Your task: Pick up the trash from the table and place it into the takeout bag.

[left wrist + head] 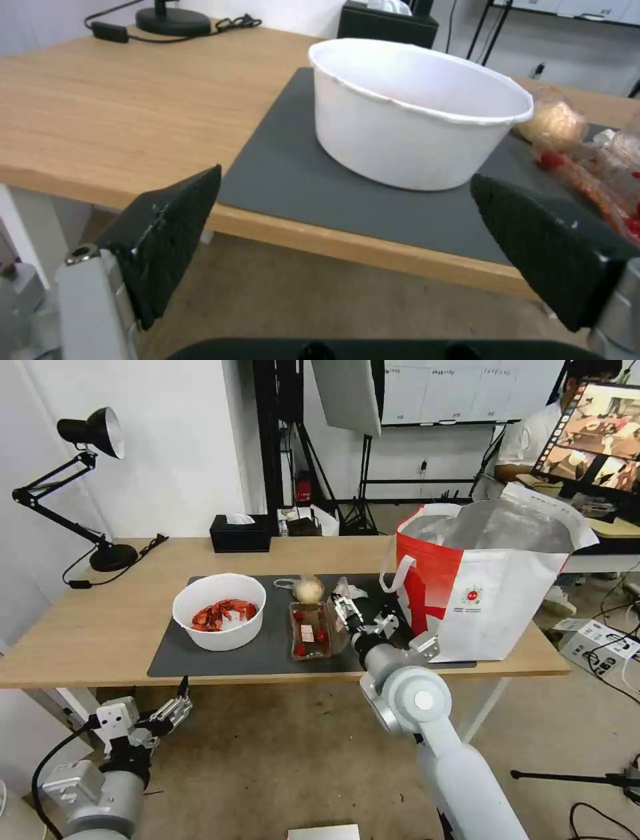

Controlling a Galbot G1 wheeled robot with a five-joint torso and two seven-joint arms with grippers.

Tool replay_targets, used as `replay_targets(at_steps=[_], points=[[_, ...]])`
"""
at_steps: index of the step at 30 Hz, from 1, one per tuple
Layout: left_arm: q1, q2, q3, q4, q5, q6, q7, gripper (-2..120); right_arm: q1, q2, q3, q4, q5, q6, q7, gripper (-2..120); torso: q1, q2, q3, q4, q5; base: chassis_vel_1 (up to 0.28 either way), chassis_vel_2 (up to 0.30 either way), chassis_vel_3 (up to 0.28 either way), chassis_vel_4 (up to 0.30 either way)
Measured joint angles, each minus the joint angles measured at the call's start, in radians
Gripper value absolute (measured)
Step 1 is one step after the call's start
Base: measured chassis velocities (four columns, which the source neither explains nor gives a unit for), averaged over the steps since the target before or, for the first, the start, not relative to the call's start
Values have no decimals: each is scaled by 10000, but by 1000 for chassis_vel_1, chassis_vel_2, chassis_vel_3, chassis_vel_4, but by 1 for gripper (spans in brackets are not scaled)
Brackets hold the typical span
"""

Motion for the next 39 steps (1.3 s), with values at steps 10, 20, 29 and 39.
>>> replay_targets(at_steps=[10,20,29,39], points=[[156,-20,-140,-156,-12,-3,-4,100,903,666,-676,-1075,296,-673,788,100,0,0,0,1,-1,0,0,0,0],[252,-1,-263,-234,-61,-3,-4,100,1583,104,-726,-1273,275,-953,506,100,0,0,0,0,2,0,0,0,0],[221,-45,-138,-235,-73,-3,-8,100,3629,-1973,-1984,-2339,-2585,-2708,-2187,81,1,0,0,0,1,0,0,0,0],[212,-156,-13,-194,-71,-4,-1,100,5525,-2656,-3432,-5480,-7001,-2950,-8190,36,0,0,0,0,2,0,0,0,0]])
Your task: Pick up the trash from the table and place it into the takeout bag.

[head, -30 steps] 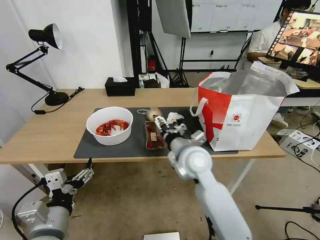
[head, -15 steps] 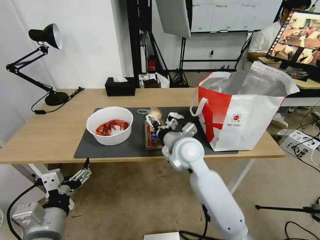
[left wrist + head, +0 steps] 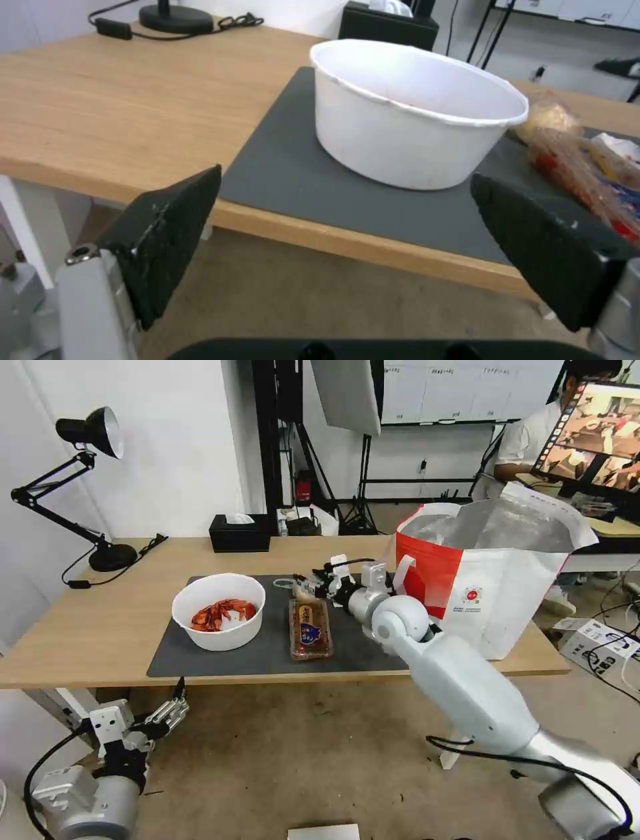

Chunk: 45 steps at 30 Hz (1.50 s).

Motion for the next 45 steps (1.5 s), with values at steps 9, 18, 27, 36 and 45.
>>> replay_targets(at_steps=[9,18,27,36,45], points=[[-36,-16,39,81,8,-1,14,100,140,221,-294,-945,-902,-61,-946,8,0,0,0,1,-1,0,0,0,0],[-172,82,89,216,13,-3,19,100,-113,288,-290,-1189,-1093,-212,-1108,0,-1,1,-1,0,-1,0,0,0,0],[-261,118,173,316,12,-3,24,100,-153,368,-238,-1283,-1008,-199,-1031,0,-1,2,0,0,-2,0,0,0,0],[-302,210,220,329,0,-10,71,100,-277,266,-33,-879,-698,-190,-802,0,-1,1,0,1,-1,0,0,0,0],[-484,880,518,122,-1713,109,373,100,-149,250,-93,-611,-555,-148,-750,0,-1,1,0,0,-2,0,0,0,0]])
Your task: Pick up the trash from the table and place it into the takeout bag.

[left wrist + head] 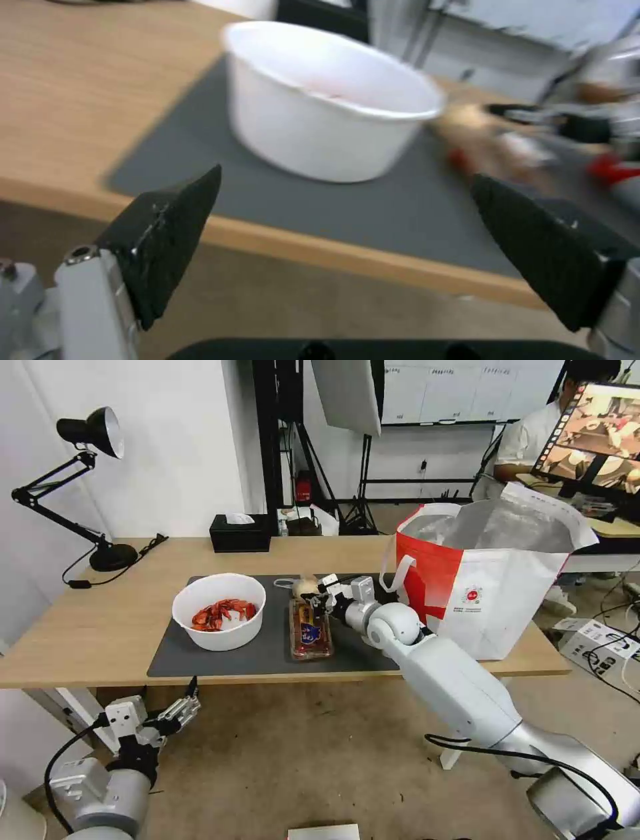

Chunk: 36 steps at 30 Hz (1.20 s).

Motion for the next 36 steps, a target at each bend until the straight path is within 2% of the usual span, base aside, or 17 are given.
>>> replay_targets(at_steps=[1,3,4,7,8,10,11,14,15,17,23,36], points=[[0,0,0,0,0,0,0,100,0,0,0,0,0,0,0,0,0,0,0,0,0,0,0,0,0],[-273,367,127,-63,-1329,73,89,100,152,109,-172,-40,35,29,-23,0,0,0,0,0,0,0,0,0,0],[-273,367,127,-63,-1329,73,89,100,152,109,-172,-40,35,29,-23,0,0,0,0,0,0,0,0,0,0],[-938,947,375,66,-3079,267,91,100,159,137,-272,65,82,38,15,0,0,0,0,2,-1,0,0,0,0],[-938,947,375,66,-3079,267,91,100,159,137,-272,65,82,38,15,0,0,0,0,2,-1,0,0,0,0],[-1504,1510,566,251,-4497,379,87,100,76,65,-291,234,86,35,110,0,0,-1,1,-1,-2,0,0,0,0],[-1504,1510,566,251,-4497,379,87,100,76,65,-291,234,86,35,110,0,0,-1,1,-1,-2,0,0,0,0],[-2398,2481,831,589,-6336,423,62,100,-21,-93,-288,560,124,-6,285,0,0,0,0,-1,-1,0,0,0,0],[-2398,2481,831,589,-6336,423,62,100,-21,-93,-288,560,124,-6,285,0,0,0,0,-1,-1,0,0,0,0],[-3035,3093,1088,881,-7420,428,-68,100,-107,-157,-250,740,187,-51,400,0,1,0,1,-1,0,0,0,0,0],[-3742,3548,1809,1416,-8047,458,-116,100,-314,-214,-81,968,192,-105,646,0,1,-1,1,0,0,0,0,0,0],[-5890,3453,3506,3111,-8528,450,-457,100,-491,-306,294,984,170,-112,664,0,1,-1,1,0,0,0,0,0,0]])
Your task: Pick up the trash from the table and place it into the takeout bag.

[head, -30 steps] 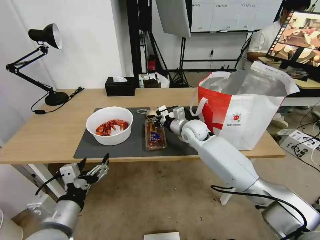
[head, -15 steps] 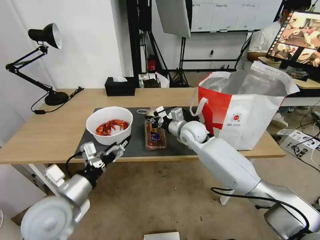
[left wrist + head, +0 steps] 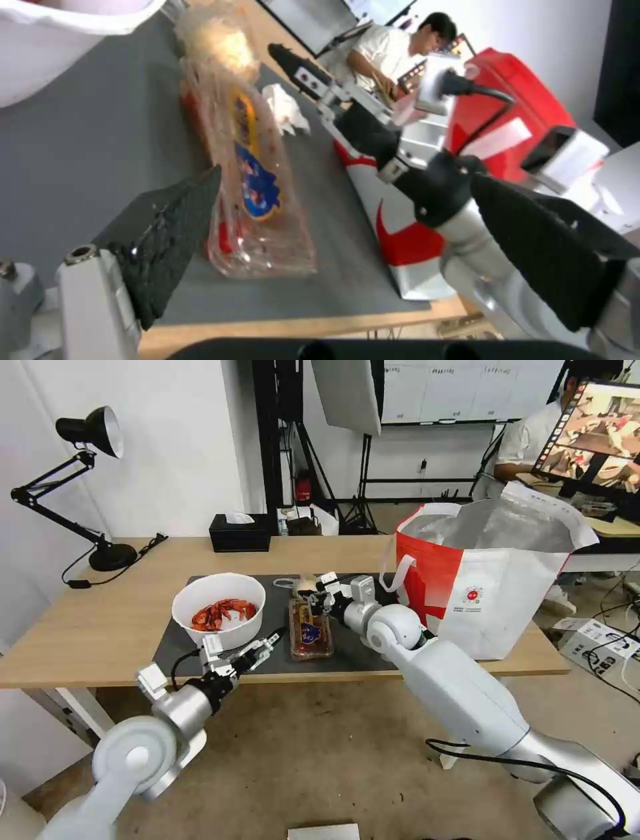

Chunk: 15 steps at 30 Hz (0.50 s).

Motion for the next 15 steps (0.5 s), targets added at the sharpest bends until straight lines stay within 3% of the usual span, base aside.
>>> replay_targets(at_steps=[8,15], points=[[-1204,28,994,1052,-220,10,-261,100,-56,-52,62,-41,-8,1,-10,0,0,0,0,1,0,0,0,0,0],[-1693,-142,1403,1380,-455,204,-538,100,-122,-108,65,17,-5,1,-10,0,1,0,0,0,1,0,0,0,0]])
